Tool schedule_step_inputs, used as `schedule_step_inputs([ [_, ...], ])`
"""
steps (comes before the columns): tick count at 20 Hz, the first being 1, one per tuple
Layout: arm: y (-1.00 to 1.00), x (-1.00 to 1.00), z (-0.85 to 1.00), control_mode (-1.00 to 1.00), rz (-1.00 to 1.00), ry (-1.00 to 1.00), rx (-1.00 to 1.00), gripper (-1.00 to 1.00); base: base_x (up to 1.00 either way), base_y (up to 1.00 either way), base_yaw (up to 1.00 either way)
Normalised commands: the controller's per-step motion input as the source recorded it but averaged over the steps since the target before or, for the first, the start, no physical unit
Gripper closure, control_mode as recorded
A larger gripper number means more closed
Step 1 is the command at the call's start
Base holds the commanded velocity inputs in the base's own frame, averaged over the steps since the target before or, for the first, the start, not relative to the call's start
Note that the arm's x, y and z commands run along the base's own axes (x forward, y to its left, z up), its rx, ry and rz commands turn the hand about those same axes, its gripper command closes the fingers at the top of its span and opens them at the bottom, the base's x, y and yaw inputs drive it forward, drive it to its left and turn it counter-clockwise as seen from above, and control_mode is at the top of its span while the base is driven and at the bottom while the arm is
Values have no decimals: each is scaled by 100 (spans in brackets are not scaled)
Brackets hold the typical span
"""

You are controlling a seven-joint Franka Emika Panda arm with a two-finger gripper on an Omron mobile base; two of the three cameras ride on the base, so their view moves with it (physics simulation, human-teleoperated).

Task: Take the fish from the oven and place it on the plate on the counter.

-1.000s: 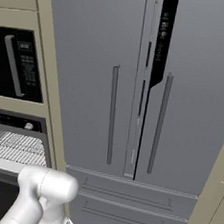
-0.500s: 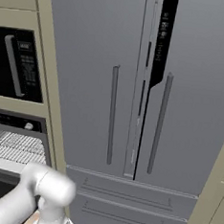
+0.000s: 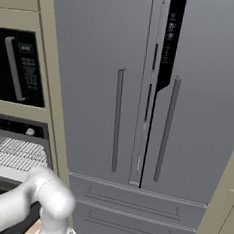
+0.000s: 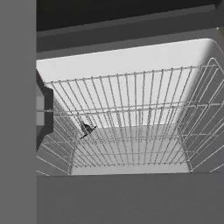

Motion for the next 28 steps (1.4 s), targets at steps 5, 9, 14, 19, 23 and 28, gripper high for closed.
schedule_step_inputs([
  [5,32,0,-9,-100,-21,-14,15,100,0,0,0],
  [9,13,9,-26,-100,-10,-13,44,100,0,0,0],
  [14,0,30,-43,-100,-3,-1,72,100,0,0,0],
  [19,-7,40,-49,-100,0,0,84,100,0,0,0],
  [23,-1,36,-71,-100,-6,0,83,100,0,0,0],
  [28,1,14,-73,-100,-29,-7,71,100,0,0,0],
])
